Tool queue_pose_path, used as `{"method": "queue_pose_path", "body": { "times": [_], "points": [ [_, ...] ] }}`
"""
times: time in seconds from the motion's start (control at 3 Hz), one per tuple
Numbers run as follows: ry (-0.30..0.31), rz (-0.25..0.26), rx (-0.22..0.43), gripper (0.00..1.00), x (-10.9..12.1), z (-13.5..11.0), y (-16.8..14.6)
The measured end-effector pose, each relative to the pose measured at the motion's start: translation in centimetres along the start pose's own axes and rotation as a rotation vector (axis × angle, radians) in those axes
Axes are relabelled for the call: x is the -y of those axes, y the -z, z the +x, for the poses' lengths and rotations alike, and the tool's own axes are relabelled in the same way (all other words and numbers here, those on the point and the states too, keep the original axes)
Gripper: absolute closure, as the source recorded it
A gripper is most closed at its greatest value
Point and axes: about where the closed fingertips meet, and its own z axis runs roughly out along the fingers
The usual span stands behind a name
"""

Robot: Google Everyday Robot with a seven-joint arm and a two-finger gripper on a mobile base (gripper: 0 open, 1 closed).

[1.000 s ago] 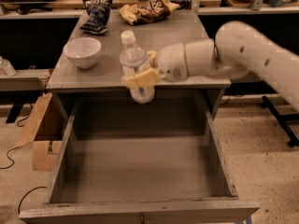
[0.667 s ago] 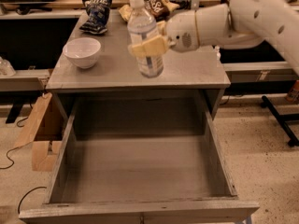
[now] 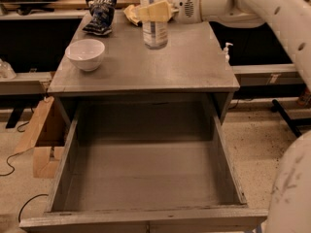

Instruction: Pick blue plastic bottle from top drawer and place on counter

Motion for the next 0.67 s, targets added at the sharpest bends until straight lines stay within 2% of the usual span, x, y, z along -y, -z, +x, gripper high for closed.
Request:
{"method": "queue_pose_path", "body": {
  "times": [0.33,0.67],
  "points": [
    [-0.004,0.092,0.062,1.0,3.6,1.6,-1.7],
    [0.049,0.16,0.092,1.0,5.9,5.3,-3.4]
  ]
}}
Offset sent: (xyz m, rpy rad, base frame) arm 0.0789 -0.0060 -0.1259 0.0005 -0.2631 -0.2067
